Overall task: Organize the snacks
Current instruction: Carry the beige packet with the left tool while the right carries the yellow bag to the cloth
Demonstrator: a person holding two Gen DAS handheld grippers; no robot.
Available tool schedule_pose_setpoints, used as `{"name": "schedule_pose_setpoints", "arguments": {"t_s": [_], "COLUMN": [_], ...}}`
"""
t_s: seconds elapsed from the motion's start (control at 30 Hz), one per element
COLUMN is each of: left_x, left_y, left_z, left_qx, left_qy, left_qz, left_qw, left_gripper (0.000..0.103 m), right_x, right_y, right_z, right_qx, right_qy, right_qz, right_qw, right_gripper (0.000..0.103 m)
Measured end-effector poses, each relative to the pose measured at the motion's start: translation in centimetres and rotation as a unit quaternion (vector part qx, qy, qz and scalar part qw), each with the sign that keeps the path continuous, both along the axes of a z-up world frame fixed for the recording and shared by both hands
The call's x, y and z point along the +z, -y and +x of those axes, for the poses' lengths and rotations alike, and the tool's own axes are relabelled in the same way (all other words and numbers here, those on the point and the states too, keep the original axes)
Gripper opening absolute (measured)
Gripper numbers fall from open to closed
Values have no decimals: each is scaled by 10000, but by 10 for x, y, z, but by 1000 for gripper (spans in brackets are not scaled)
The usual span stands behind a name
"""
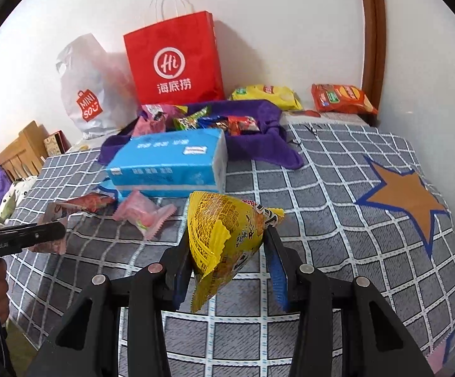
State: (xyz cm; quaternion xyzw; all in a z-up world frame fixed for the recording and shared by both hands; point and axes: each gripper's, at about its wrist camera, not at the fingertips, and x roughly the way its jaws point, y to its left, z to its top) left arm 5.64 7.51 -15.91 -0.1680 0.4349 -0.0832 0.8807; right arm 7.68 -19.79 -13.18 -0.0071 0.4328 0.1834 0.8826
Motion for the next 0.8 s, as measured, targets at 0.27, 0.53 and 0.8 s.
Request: {"name": "schedule_pose_setpoints", "arguments": {"t_s": [0.27, 0.53, 0.8], "left_x": [32, 52, 75], "left_y": [10, 20, 28], "left_z": [-11, 2, 24], "left_qx": [-193, -147, -213], "left_qy": [325, 464, 610], "left_qz": [-126, -92, -107], "left_qw": [9992, 9988, 9979], "left_gripper": [39, 39, 39], "right_x": [23, 43, 54], "right_y": [-11, -14, -11], "right_z": [-4, -2, 6], "right_qx": [72, 58, -14], "right_qy": [149, 227, 353], "right_qz": [-10, -65, 111], "right_qw": [9999, 9997, 9993], "right_gripper": [43, 43, 43]}}
